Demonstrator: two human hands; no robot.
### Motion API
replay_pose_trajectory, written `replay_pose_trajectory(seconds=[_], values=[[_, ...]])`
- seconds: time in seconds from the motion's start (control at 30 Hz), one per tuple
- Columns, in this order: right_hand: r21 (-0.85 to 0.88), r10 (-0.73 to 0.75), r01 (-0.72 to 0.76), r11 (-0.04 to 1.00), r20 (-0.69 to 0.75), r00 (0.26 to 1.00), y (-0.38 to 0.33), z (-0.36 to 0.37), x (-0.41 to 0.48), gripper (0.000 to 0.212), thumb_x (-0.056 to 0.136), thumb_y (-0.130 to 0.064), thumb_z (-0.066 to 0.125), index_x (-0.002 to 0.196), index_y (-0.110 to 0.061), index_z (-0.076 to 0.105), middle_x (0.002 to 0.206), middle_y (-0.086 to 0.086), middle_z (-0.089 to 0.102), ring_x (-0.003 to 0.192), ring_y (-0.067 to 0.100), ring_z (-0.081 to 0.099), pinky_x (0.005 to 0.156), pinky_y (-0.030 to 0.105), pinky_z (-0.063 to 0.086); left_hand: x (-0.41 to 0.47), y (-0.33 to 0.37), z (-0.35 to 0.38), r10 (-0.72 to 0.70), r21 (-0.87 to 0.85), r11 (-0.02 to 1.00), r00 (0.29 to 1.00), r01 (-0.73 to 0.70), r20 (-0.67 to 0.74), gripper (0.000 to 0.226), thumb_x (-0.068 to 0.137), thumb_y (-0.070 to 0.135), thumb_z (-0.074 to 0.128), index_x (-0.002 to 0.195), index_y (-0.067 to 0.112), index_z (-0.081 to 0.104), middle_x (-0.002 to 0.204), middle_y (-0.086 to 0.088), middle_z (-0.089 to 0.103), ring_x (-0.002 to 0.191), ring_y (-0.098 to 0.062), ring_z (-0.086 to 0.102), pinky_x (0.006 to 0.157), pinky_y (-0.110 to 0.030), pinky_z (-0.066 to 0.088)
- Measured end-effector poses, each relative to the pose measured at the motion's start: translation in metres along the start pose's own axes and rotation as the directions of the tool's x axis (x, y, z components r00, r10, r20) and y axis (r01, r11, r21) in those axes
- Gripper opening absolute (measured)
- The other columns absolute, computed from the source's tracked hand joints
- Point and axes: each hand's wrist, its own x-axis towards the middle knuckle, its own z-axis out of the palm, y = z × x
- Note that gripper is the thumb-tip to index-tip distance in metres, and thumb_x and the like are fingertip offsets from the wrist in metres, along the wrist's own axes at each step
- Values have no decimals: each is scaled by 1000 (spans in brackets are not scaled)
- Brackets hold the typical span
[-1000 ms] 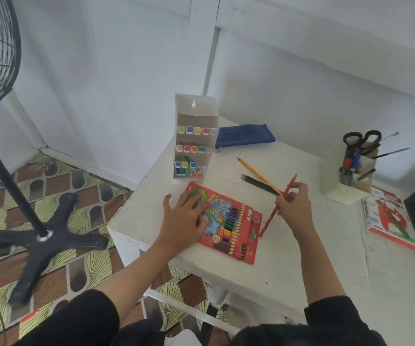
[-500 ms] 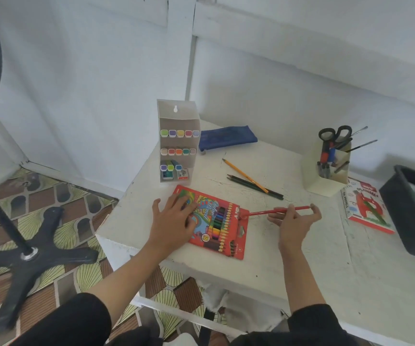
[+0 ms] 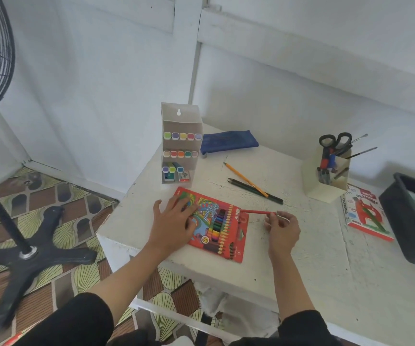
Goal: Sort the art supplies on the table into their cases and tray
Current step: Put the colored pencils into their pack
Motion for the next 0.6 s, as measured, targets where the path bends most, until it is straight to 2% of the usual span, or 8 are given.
replay_pose_trajectory(seconds=[0.1, 0.17, 0.23, 0.3, 0.37, 0.47, 0.53, 0.6], values=[[-268, -85, 117, 956, 128, 988, 1, -9, 2, 7, 84, -2, 66, 91, -3, 66, 77, 7, 65, 60, 6, 57, 73, 28, 55, 0, 0, -1, 6, -22, 1000, 1000, -6, -4, 52, 85, 43, 33, 119, 23, 65, 128, -2, 60, 127, -25, 48, 103, -62, 29], [-380, -127, 216, 900, 244, 961, 0, -11, 4, 7, 82, -4, 68, 85, -9, 71, 78, -1, 65, 70, 6, 58, 84, 29, 52, 0, 0, -2, 14, -40, 999, 1000, -14, 3, 54, 85, 43, 31, 120, 22, 65, 130, -2, 59, 128, -25, 47, 104, -59, 30], [-405, -159, 318, 857, 380, 911, -1, -6, 3, 10, 79, -5, 71, 79, -15, 72, 88, -1, 66, 84, 10, 58, 83, 24, 48, 0, 1, -3, 19, -50, 999, 1000, -19, 14, 56, 85, 44, 29, 121, 21, 65, 131, -2, 58, 130, -25, 45, 105, -57, 29], [-467, -171, 425, 775, 493, 853, -1, 4, 1, 10, 78, -11, 73, 76, -21, 72, 96, -7, 60, 98, 9, 50, 75, 22, 39, -1, 0, -4, 28, -56, 998, 999, -27, 21, 57, 86, 45, 28, 122, 22, 64, 132, -2, 58, 131, -25, 44, 106, -56, 28], [-504, -180, 486, 714, 538, 823, -2, 14, -2, 5, 79, -16, 74, 78, -21, 73, 100, -10, 53, 102, 7, 40, 67, 15, 30, -1, -1, -3, 27, -64, 998, 999, -24, 38, 57, 86, 46, 28, 124, 22, 63, 134, -1, 56, 132, -25, 42, 107, -56, 27], [-483, -201, 491, 725, 534, 822, 0, 21, -2, 3, 78, -14, 74, 79, -17, 73, 104, -7, 54, 103, 7, 39, 64, 7, 25, -1, 0, -4, 29, -54, 998, 999, -27, 36, 53, 86, 44, 31, 121, 22, 65, 131, -1, 59, 129, -26, 46, 104, -57, 31], [-474, -171, 481, 738, 558, 812, 3, 20, 2, 5, 78, -15, 74, 83, -16, 75, 104, -6, 56, 104, 10, 41, 67, 11, 27, -2, 1, -5, 32, -47, 998, 999, -31, 21, 49, 86, 41, 35, 118, 22, 67, 126, -2, 62, 124, -26, 50, 100, -58, 35], [-467, -152, 516, 718, 618, 771, 3, 17, 12, 9, 78, -16, 75, 87, -16, 76, 104, -5, 58, 107, 15, 44, 77, 19, 28, -2, 1, -5, 28, -52, 998, 1000, -27, 13, 47, 86, 39, 36, 116, 22, 68, 125, -2, 63, 123, -27, 52, 99, -59, 36]])
